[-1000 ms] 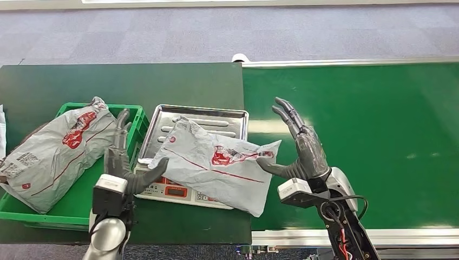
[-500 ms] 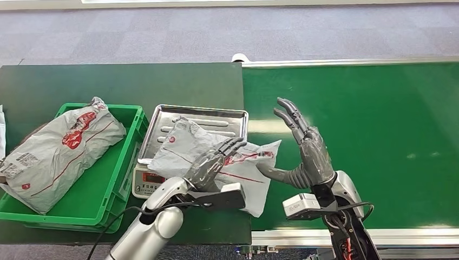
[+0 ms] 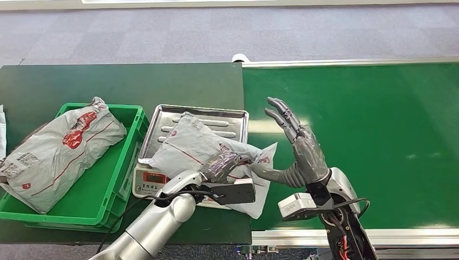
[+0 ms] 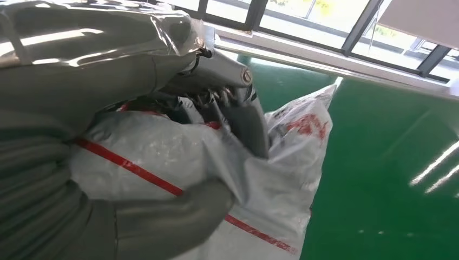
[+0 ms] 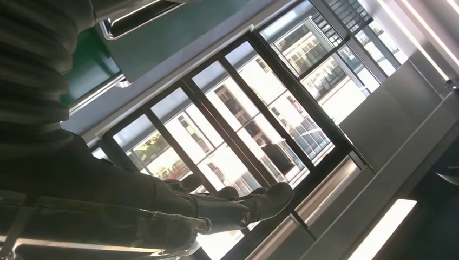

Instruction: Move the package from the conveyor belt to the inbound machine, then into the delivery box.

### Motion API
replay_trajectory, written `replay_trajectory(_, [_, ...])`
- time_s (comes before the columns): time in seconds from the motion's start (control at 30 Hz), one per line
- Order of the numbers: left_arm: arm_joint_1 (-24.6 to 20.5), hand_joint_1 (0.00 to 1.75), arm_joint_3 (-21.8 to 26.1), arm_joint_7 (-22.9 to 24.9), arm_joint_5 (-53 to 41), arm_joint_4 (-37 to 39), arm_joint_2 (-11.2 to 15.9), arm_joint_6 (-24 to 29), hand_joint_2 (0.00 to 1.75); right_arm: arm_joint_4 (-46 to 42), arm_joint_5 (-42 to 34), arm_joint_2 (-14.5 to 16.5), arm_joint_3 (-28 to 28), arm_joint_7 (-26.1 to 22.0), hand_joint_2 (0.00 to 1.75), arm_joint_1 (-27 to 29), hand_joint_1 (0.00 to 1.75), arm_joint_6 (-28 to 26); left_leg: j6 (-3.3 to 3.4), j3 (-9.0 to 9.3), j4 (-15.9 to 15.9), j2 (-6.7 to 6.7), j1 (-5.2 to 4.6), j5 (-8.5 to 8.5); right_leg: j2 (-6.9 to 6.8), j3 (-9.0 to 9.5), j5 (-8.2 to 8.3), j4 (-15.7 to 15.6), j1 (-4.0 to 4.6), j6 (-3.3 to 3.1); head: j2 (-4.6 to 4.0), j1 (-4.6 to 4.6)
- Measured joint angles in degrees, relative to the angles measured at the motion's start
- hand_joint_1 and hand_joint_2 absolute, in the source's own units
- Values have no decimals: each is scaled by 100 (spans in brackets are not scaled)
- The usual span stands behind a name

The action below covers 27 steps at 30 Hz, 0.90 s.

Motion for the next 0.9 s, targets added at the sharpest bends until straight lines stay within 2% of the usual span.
replay_trajectory(0.17, [-12,175,198,-96,424,60,-36,337,175,16,2,5,-4,2,175,-39,0,3,0,-1,0,0,0,0,0,-1,0,0,0,0,-1,0])
replay_trajectory(0.3, [135,175,464,-596,1018,-236,-61,936,175,30,-2,5,-21,5,175,-43,0,-1,0,-1,0,4,0,0,1,-4,0,0,1,0,0,-1])
replay_trajectory(0.6, [669,175,728,-1134,1781,-2214,-16,2255,175,60,-43,-5,-45,41,175,-45,0,-105,0,-8,0,2,0,-1,0,-7,-1,0,1,1,0,1])
replay_trajectory(0.73, [884,175,893,-1473,2591,-3112,20,2834,175,113,-82,-16,-43,68,175,-45,0,-249,0,-9,0,3,1,-1,0,-10,-1,0,1,1,0,0])
replay_trajectory(0.9, [1002,175,1192,-1730,3022,-3865,76,3406,175,180,-145,-39,-38,57,175,0,0,-373,0,-9,-1,-1,1,-1,0,-9,-1,0,2,0,-1,0])
